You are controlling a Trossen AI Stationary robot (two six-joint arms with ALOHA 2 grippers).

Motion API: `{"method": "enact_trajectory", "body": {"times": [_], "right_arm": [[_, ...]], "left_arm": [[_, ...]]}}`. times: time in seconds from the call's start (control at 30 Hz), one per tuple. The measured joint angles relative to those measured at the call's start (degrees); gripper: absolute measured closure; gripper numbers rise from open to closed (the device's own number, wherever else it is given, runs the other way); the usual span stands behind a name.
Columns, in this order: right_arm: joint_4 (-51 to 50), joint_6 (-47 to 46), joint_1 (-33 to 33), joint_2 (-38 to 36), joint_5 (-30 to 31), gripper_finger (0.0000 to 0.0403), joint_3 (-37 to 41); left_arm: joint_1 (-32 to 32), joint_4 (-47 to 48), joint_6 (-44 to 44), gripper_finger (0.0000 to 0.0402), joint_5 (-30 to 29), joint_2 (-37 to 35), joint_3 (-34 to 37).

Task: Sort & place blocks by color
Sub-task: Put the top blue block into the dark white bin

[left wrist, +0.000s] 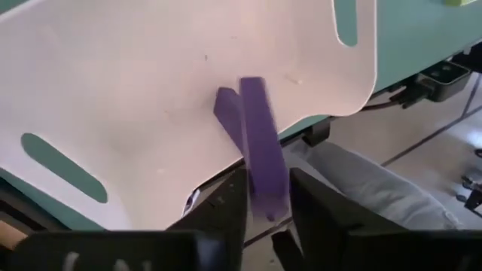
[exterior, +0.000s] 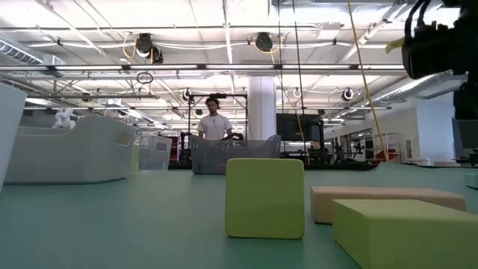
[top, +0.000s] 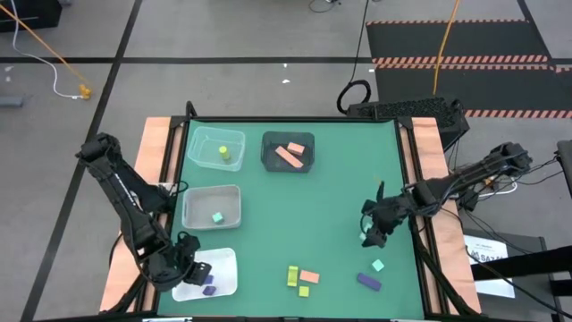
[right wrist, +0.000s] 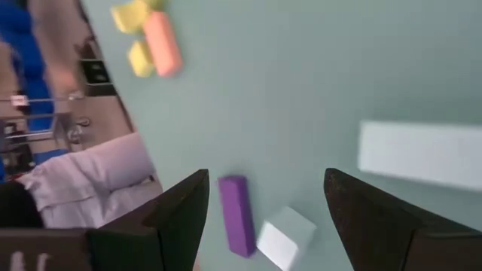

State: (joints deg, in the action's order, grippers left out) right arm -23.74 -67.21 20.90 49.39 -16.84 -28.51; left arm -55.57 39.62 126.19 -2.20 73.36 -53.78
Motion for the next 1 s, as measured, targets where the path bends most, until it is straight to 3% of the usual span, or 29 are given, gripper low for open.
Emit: {"method": "enact_trajectory", "body": {"times": [0.27,0.43,0.6,0.83,1.0], "right_arm": [[-0.42,-6.53,0.99,0.00,1.83,0.0152,0.00],[2.59,-7.39,0.96,0.00,4.89,0.0152,0.00],[-3.03,-12.09,0.96,0.00,5.50,0.0152,0.00],[-17.44,-29.64,0.94,0.04,8.20,0.0152,0.02],[-14.98,-41.61,0.96,0.65,15.52,0.0152,0.02]], "left_arm": [[-0.02,0.88,-1.55,0.0201,3.74,0.00,0.00],[-0.02,0.93,-4.11,0.0168,3.79,0.00,0.00],[-0.02,1.57,-4.17,0.0165,3.79,0.00,0.02],[0.04,3.38,-2.97,0.0182,3.74,0.00,0.02],[0.22,6.87,-3.02,0.0194,3.72,0.00,0.02]]}}
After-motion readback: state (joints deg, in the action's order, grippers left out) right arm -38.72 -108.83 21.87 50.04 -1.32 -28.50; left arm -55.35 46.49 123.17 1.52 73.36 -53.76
